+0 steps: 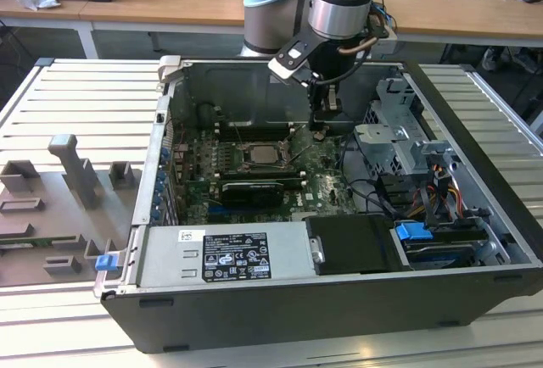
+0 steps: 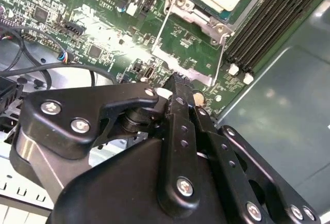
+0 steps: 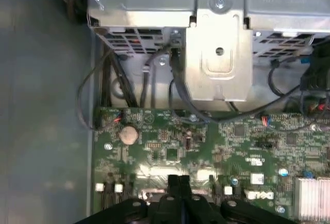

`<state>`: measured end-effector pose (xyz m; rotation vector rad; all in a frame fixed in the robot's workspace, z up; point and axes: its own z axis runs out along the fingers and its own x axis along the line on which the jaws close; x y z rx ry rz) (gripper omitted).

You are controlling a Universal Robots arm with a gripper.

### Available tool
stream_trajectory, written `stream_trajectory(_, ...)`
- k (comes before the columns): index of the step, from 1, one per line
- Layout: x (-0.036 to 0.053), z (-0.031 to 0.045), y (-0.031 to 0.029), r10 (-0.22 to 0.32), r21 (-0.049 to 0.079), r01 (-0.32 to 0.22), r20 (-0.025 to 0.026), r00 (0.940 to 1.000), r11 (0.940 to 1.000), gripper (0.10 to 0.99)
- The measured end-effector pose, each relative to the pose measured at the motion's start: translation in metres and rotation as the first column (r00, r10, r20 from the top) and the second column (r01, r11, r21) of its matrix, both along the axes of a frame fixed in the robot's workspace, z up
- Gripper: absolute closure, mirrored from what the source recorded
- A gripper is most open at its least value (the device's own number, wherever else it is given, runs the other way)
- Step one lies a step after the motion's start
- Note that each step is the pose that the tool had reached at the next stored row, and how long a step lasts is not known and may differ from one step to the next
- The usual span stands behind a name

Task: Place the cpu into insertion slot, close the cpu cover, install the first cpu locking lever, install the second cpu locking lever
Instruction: 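Close the cpu cover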

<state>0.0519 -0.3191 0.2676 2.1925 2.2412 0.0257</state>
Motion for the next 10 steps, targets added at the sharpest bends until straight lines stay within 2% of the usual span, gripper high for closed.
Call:
stream_trajectory(3, 0.0054, -0.002, 0.0003, 0.0, -0.005, 0.0, -0.0031, 1.0, 1.0, 0.98)
stream_trajectory(6, 0.0084, -0.0073, 0.0007, 0.0, -0.011, 0.0, -0.0072, 1.0, 0.9999, 0.98)
stream_trajectory(8, 0.0085, -0.0105, 0.001, 0.0, -0.013, 0.0, -0.0105, 0.9999, 0.9999, 0.98)
stream_trajectory(10, 0.0052, -0.0109, 0.0011, 0.0, -0.013, 0.0, -0.0114, 0.9999, 0.9999, 0.98)
